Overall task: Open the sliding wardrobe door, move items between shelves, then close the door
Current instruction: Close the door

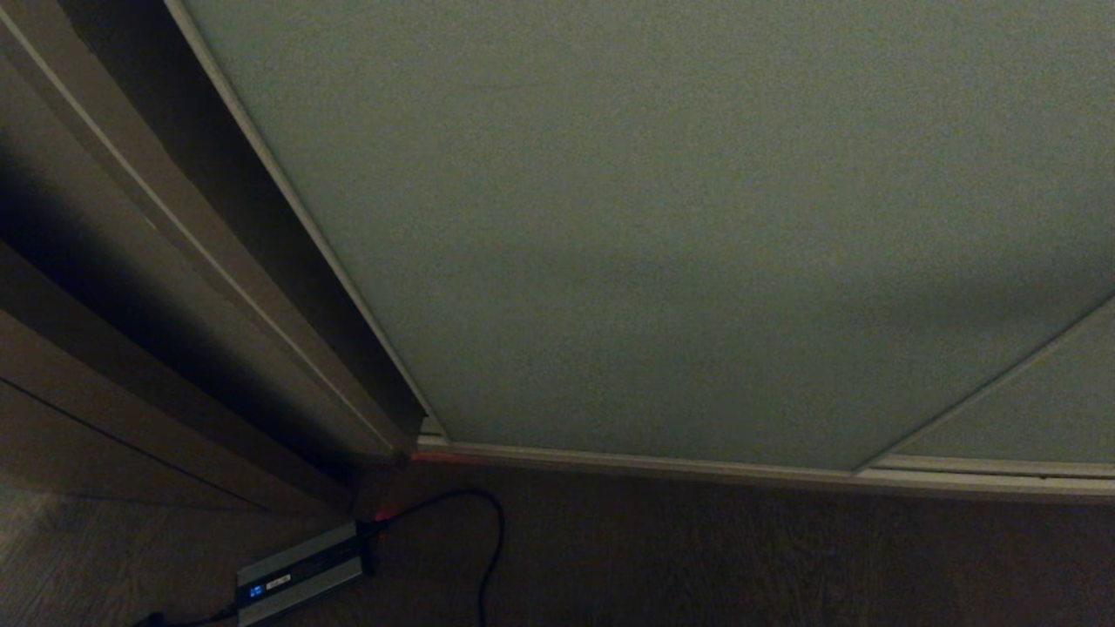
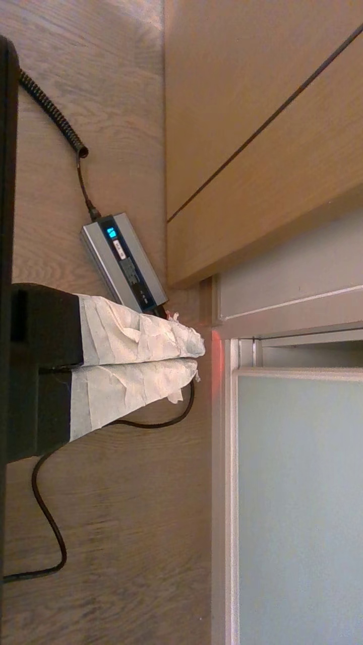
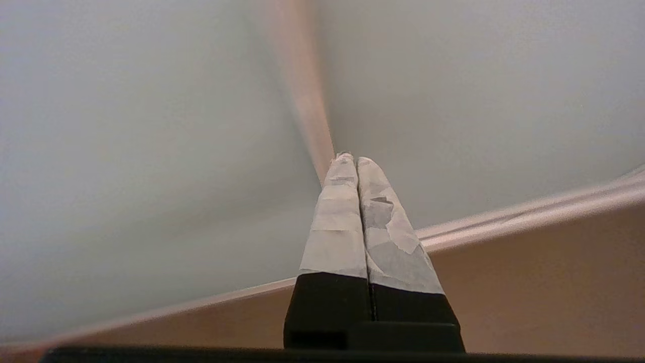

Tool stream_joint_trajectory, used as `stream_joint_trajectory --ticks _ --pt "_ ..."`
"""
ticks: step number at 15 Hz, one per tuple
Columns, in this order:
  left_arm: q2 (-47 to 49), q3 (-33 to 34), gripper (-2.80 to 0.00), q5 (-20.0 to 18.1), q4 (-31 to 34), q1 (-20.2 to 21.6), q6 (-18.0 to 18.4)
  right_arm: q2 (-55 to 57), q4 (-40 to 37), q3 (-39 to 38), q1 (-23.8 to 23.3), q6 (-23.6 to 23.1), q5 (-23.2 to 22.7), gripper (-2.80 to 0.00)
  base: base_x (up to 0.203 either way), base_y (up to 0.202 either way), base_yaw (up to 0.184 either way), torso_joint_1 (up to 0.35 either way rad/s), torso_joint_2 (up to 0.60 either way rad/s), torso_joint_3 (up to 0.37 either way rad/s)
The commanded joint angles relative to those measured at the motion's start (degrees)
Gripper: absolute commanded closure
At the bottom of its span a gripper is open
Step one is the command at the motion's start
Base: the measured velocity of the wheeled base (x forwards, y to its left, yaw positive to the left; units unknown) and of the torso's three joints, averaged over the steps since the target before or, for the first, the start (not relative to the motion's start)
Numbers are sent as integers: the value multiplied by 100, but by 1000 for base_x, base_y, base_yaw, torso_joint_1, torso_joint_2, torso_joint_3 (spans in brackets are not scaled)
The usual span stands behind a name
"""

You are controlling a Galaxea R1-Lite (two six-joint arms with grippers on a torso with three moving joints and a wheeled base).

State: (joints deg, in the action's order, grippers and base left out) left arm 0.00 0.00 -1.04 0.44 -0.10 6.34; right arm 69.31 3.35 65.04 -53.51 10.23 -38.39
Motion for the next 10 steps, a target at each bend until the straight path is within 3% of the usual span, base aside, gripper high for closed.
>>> stream_joint_trajectory --ticks 1,3,7,10 --pt "9 0 0 -2 0 1 8 -1153 32 -456 912 -417 1335 0 0 0 0 0 0 0" --pt "9 0 0 -2 0 1 7 -2015 142 -1039 1803 -758 2145 0 0 0 0 0 0 0" --pt "9 0 0 -2 0 1 8 -3944 54 -2776 3819 -1595 2664 0 0 0 0 0 0 0" --pt "9 0 0 -2 0 1 5 -5189 -617 -4243 4410 -1808 2760 0 0 0 0 0 0 0"
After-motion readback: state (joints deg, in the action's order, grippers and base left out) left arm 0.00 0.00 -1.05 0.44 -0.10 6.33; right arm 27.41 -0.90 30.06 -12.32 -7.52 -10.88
